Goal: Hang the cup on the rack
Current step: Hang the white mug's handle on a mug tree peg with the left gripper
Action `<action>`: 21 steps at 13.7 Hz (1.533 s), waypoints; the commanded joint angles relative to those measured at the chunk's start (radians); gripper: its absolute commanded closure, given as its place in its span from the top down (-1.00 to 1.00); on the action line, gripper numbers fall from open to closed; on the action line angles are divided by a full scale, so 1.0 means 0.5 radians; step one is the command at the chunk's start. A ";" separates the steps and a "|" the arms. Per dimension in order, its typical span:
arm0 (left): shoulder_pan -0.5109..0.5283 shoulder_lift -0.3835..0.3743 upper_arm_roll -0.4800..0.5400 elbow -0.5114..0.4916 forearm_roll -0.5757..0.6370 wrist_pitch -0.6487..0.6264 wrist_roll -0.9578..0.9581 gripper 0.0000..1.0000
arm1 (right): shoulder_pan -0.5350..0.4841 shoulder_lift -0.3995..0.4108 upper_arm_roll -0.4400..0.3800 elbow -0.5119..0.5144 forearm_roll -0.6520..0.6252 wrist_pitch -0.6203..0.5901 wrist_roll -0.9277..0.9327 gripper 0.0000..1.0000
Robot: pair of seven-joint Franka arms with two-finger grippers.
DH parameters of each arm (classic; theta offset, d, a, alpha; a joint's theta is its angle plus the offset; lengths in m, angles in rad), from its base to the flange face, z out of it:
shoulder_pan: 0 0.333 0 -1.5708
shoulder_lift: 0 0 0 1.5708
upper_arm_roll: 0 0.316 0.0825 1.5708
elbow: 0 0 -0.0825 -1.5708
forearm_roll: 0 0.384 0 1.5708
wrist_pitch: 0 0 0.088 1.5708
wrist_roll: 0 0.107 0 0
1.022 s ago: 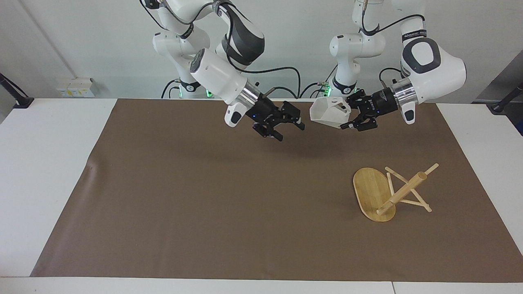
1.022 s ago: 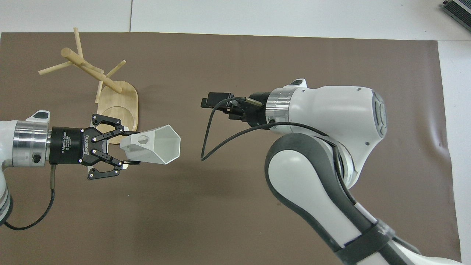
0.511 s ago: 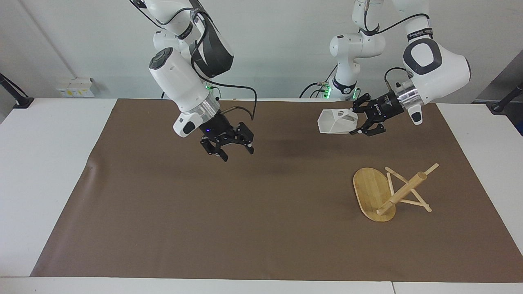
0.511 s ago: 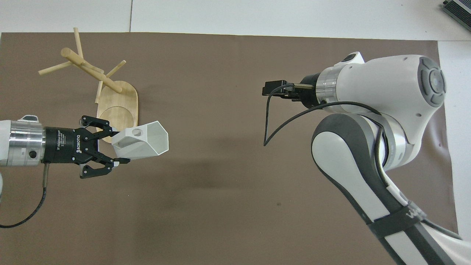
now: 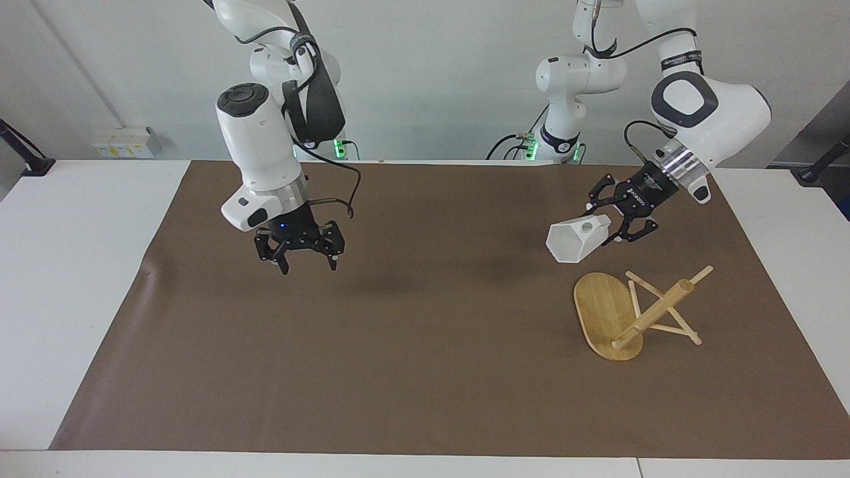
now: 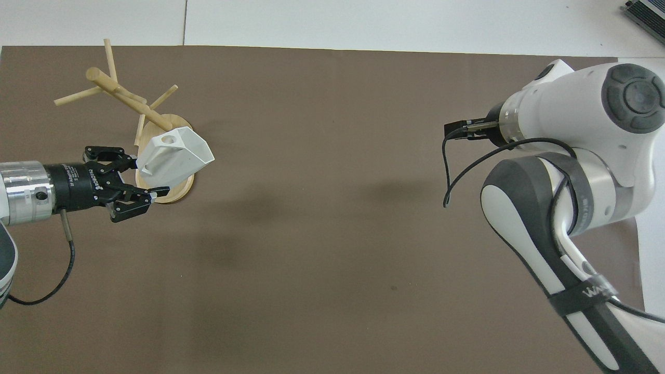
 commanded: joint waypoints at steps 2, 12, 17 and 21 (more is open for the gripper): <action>-0.098 0.053 -0.001 -0.007 0.034 0.233 -0.103 -1.00 | -0.108 -0.052 -0.091 -0.037 -0.056 -0.036 -0.237 1.00; -0.147 0.207 -0.001 0.116 -0.003 0.562 -0.441 -1.00 | -0.117 -0.175 -0.275 0.012 -0.017 -0.351 -0.234 1.00; -0.150 0.243 -0.001 0.129 -0.080 0.688 -0.524 -1.00 | -0.120 -0.184 -0.318 0.233 0.137 -0.787 -0.194 1.00; -0.147 0.268 -0.001 0.153 -0.101 0.706 -0.588 -1.00 | -0.120 -0.184 -0.315 0.417 0.140 -1.079 -0.124 1.00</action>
